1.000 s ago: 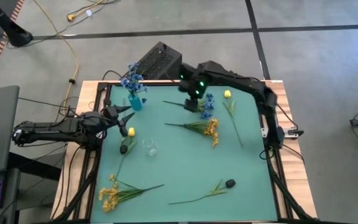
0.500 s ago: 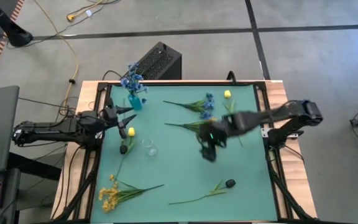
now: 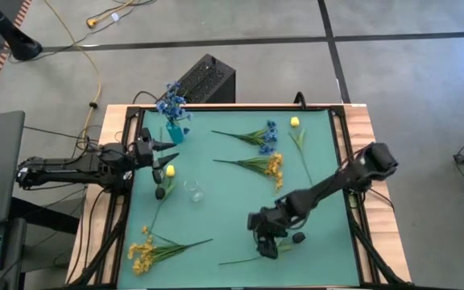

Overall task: Sort flowers into vase by color
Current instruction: Put the bottom black flower into the blue vase

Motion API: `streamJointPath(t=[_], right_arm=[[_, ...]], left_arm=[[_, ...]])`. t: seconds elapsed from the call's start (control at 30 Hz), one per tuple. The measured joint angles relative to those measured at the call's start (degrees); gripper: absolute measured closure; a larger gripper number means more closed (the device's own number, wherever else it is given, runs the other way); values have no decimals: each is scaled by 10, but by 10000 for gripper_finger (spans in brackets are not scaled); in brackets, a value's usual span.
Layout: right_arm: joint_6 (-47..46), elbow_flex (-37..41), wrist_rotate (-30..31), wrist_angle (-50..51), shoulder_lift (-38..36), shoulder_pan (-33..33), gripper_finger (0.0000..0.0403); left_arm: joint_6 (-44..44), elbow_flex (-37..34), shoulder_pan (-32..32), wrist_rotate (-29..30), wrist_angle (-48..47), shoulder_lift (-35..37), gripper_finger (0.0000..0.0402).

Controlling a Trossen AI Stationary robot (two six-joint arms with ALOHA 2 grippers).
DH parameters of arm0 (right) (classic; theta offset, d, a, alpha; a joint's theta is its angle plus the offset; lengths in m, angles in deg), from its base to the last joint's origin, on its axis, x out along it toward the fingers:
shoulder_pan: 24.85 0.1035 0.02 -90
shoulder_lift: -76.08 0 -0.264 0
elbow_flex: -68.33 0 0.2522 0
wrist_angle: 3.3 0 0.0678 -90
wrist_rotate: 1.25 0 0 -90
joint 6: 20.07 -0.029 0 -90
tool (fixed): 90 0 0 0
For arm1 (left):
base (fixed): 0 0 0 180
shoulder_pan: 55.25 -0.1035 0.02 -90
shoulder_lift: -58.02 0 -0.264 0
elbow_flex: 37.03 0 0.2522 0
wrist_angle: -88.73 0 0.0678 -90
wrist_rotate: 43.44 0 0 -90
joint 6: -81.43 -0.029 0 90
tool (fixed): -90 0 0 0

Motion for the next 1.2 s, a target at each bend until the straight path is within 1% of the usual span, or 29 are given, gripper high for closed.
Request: streamJointPath(t=[0.07,0.2,0.33,0.4,0.53,0.6,0.67,0.73,0.9,1.03,1.07,1.13,1.2], right_arm=[[28,-8,5,15,25,13,143],[49,-45,8,71,65,25,143],[92,-81,42,140,98,36,150],[101,-95,53,144,109,41,157],[103,-108,55,149,122,55,175],[107,-108,74,162,122,66,188],[109,-107,116,183,122,80,204],[114,-107,146,202,122,92,226],[121,-106,196,208,122,115,302],[122,-106,216,209,122,123,371],[124,-106,217,210,122,122,383],[154,-116,219,230,121,116,388],[182,-137,253,276,122,108,379]], left_arm=[[11,0,0,-2,-6,-2,260],[47,0,4,-15,-37,-10,260],[56,0,15,-12,-59,-23,260],[56,0,19,-10,-59,-31,260],[47,0,23,-10,-59,-40,260],[40,0,23,-9,-59,-42,260],[34,0,23,-9,-58,-43,260],[30,0,23,-9,-58,-43,260],[16,0,23,-8,-57,-43,260],[2,0,23,-8,-45,-43,260],[0,0,23,-8,-39,-42,260],[-3,0,23,-8,-27,-42,260],[-3,0,23,-8,-21,-42,260]])
